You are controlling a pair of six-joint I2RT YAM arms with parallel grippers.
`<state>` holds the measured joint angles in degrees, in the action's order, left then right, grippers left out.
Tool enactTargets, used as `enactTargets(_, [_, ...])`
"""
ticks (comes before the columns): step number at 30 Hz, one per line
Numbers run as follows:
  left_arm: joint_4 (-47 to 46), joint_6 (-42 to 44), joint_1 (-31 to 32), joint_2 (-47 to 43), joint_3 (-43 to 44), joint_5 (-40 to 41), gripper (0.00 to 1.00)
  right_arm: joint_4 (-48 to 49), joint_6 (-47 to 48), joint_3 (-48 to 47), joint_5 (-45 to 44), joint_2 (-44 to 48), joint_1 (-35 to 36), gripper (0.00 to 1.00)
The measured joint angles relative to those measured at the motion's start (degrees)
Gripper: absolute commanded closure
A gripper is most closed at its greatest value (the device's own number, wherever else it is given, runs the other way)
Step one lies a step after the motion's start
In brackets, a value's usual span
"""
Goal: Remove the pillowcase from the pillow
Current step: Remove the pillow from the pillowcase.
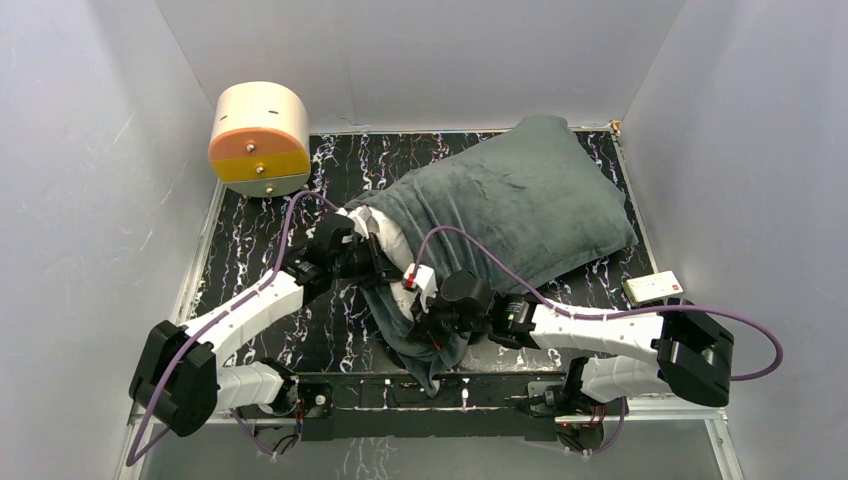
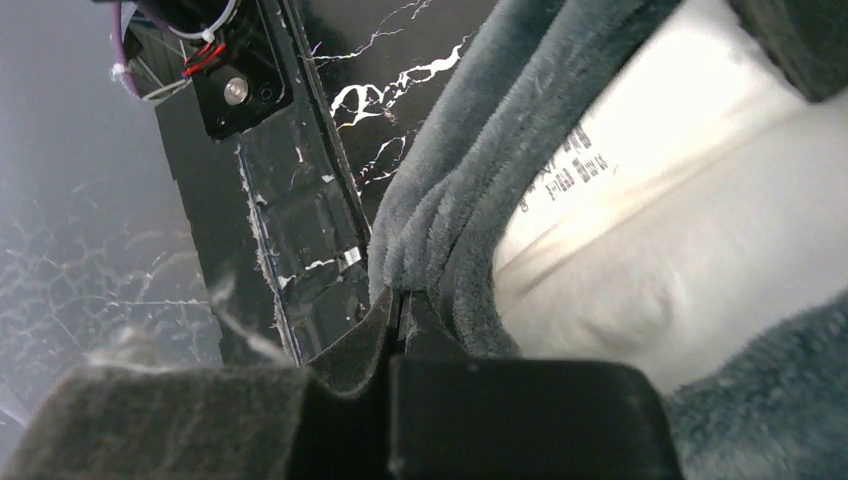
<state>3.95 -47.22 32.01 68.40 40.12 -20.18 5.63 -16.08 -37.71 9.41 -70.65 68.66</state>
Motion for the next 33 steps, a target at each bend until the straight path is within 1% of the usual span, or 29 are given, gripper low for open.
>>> enactTargets(2, [1.2, 0.2, 0.1, 1.0, 1.4, 0.0, 1.0, 0.0, 1.5, -0.1, 0.3, -0.3, 0.6, 1.0])
enactTargets(3, [3.8, 0.5, 0.1, 1.7, 3.3, 0.4, 1.0, -0.1, 3.9, -0.7, 0.3, -1.4, 1.5, 1.0])
enactTargets(8, [9.9, 0.2, 0.1, 3.9, 7.6, 1.0, 1.0, 0.3, 7.4, -2.1, -0.3, -4.6, 4.3, 1.0])
enactTargets(10, [9.6, -0.8, -1.0, 4.4, 8.3, 1.0, 1.0, -0.1, 7.4, -2.2, 1.7, -6.6, 6.3, 1.0])
enactTargets(14, [10.5, -1.9, -1.8, 4.4, 8.8, -0.3, 1.0, 0.9, 7.8, -2.2, 1.3, -9.9, 8.8, 1.0])
enactTargets(16, [10.9, -2.0, -1.9, 4.3, 9.0, -0.5, 1.0, 1.5, 7.7, -2.1, 0.5, -9.9, 9.2, 1.0])
enactTargets(19, [11.0, -2.1, -2.5, 3.7, 9.0, -0.4, 1.0, 2.8, 6.8, -1.0, -3.5, -8.8, 10.0, 0.96])
enactTargets(22, [11.0, -2.6, -3.4, 2.5, 9.0, -0.4, 1.0, 2.9, 4.8, 0.0, -9.3, -7.0, 11.2, 0.83])
enactTargets(23, [11.0, -2.5, -3.7, 2.1, 9.0, -0.3, 1.0, 2.6, 4.0, 0.0, -11.0, -6.4, 11.6, 0.75])
enactTargets(25, [10.8, -2.4, -4.0, 1.3, 9.0, -0.3, 1.0, 1.3, 2.5, 0.0, -13.1, -4.6, 12.2, 0.53])
enactTargets(26, [10.6, -2.4, -4.2, 0.9, 9.0, -0.3, 1.0, 0.4, 1.6, 0.0, -13.7, -3.1, 12.5, 0.48])
enactTargets(28, [8.9, -2.3, -4.5, -0.2, 8.1, -0.2, 1.0, -1.4, 0.3, -0.1, -14.3, 0.7, 13.1, 0.41])
enactTargets(30, [7.4, -2.4, -4.8, -1.9, 6.4, 0.2, 1.0, -3.9, -0.7, -1.3, -15.1, 5.7, 13.7, 0.39])
enactTargets(33, [5.0, -2.6, -5.2, -5.6, 3.0, 1.5, 1.0, -7.8, -2.1, -4.9, -17.8, 10.8, 14.3, 0.34])
